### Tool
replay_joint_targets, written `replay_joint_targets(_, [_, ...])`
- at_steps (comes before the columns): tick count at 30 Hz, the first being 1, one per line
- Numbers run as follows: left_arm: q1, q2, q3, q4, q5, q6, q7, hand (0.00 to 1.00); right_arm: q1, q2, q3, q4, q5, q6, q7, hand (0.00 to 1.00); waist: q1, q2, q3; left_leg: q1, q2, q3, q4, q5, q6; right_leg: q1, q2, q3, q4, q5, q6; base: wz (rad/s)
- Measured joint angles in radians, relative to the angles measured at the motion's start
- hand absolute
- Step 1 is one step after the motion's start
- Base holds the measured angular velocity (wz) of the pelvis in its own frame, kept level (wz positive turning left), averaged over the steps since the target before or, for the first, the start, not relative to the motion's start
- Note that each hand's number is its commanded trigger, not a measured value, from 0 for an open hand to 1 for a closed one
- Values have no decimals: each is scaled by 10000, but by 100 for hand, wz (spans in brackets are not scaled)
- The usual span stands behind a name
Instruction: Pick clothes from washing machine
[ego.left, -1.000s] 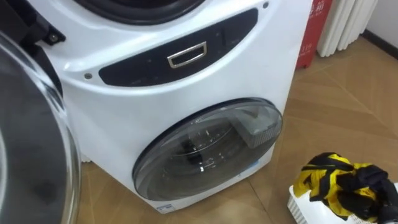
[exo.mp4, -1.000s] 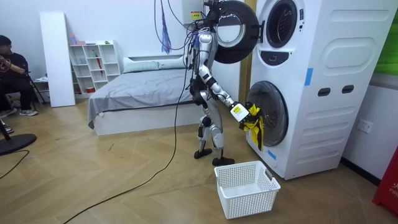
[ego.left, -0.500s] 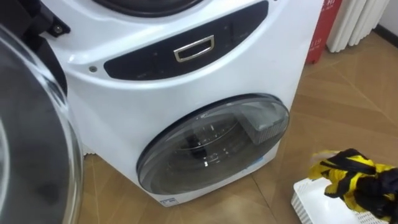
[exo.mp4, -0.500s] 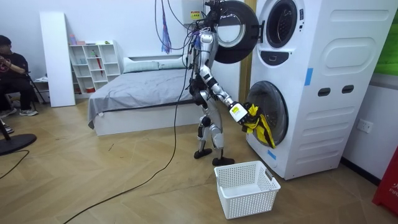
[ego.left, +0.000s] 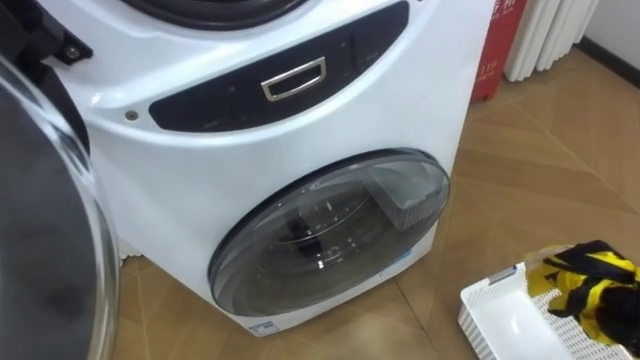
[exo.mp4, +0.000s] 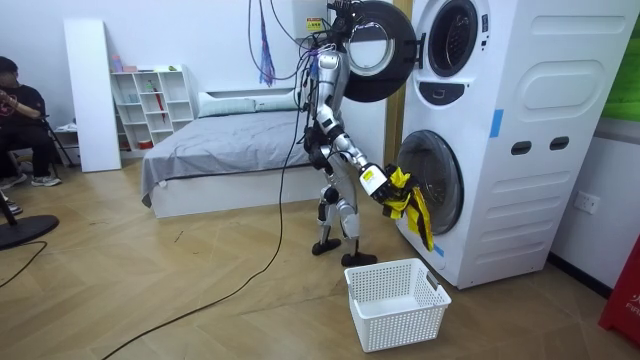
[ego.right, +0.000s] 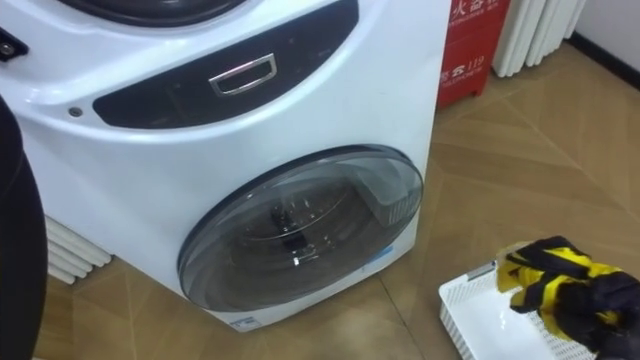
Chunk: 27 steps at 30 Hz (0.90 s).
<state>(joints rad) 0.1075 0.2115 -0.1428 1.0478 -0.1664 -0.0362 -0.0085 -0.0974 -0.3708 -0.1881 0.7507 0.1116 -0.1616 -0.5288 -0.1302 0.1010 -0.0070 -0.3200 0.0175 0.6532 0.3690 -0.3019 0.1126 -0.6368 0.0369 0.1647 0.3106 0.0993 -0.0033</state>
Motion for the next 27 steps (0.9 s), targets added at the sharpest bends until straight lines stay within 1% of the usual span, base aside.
replay_joint_targets(6, [1, 0, 0, -71, 0, -15, 6, 0, -2, -10, -12, -2, 0, -228, -289, 0, -14, 14, -8, -2, 1, 15, -2, 9, -14, -18, 11, 6, 3, 0, 0, 0])
replay_joint_targets(11, [2, 0, 0, -70, 1, -16, 5, 0, -1, -36, -19, -2, -3, -338, -374, 0, -15, 24, -15, 4, 1, 16, -2, 41, -66, -15, 13, 6, 1, 0, -1, 0])
replay_joint_targets(16, [10, 0, 0, -70, 1, -16, -27, 0, -2, -40, -19, -2, -2, -343, -375, 0, -9, 27, -17, 9, 8, 15, -8, 42, -66, -1, 13, 1, 0, 1, -1, 0])
replay_joint_targets(21, [12, 0, 0, -80, 1, -16, -54, 0, -11, -185, -84, -99, -75, -349, -383, 0, -14, 26, -16, 13, 8, 8, -10, 47, -70, 6, 15, 4, -1, 1, -1, 0])
replay_joint_targets(27, [39, 0, 0, -96, 0, -16, -85, 0, -13, -204, -172, -103, -79, -385, -481, 0, -12, 18, -11, 30, 18, -8, -14, 35, -52, 33, 22, 1, -18, 1, -2, 0])
